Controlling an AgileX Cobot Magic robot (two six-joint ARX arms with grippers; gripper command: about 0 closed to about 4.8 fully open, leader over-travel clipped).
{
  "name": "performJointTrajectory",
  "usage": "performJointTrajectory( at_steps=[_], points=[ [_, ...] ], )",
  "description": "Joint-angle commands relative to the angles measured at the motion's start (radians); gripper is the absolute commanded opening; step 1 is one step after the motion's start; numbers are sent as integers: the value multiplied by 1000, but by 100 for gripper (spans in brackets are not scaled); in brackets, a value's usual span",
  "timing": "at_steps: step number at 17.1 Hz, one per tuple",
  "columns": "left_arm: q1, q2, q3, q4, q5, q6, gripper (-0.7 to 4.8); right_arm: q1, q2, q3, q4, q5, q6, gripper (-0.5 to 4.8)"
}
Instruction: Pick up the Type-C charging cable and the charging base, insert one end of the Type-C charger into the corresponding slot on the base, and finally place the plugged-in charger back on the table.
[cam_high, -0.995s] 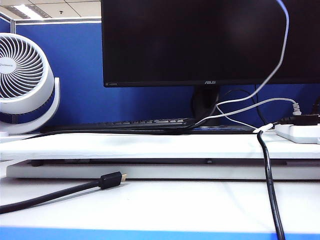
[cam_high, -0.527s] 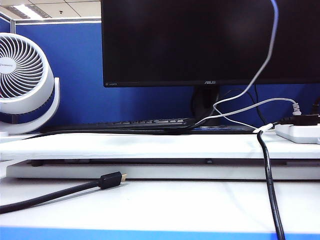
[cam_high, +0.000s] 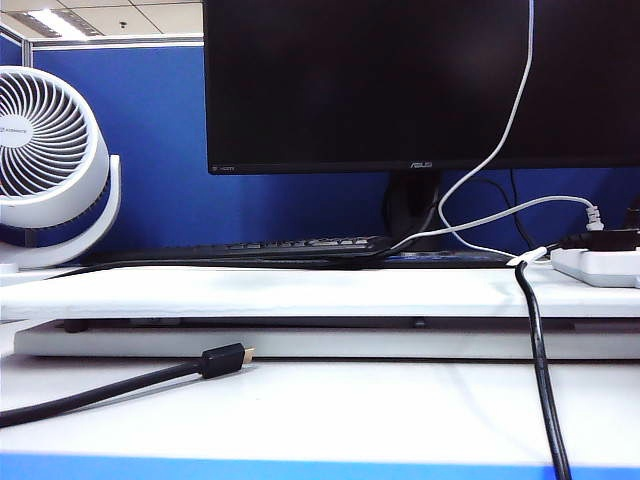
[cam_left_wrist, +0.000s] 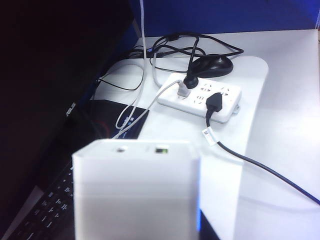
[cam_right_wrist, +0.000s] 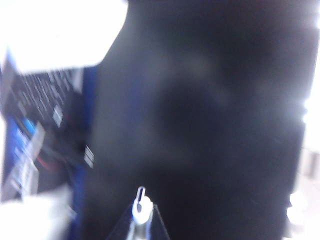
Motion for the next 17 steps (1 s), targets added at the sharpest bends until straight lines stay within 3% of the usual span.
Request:
performJointTrajectory(
  at_steps=[1,6,9,12,17],
  points=[
    [0,-7,8,21,9,-6,175,11,-6,6,53,13,-38,-8],
    [0,-7,9,21,16,-6,175,12,-7,7,88,8,-156,-8],
    [0,-7,9,36,16,-6,175,12,-8,6,99,0,-302,-9],
    [-5,-7,9,53,16,-6,175,12,-6,6,107,-82,-382,-8],
    [-17,-7,9,85,11,5,175,12,-6,6,106,-128,-399,-8]
  ],
)
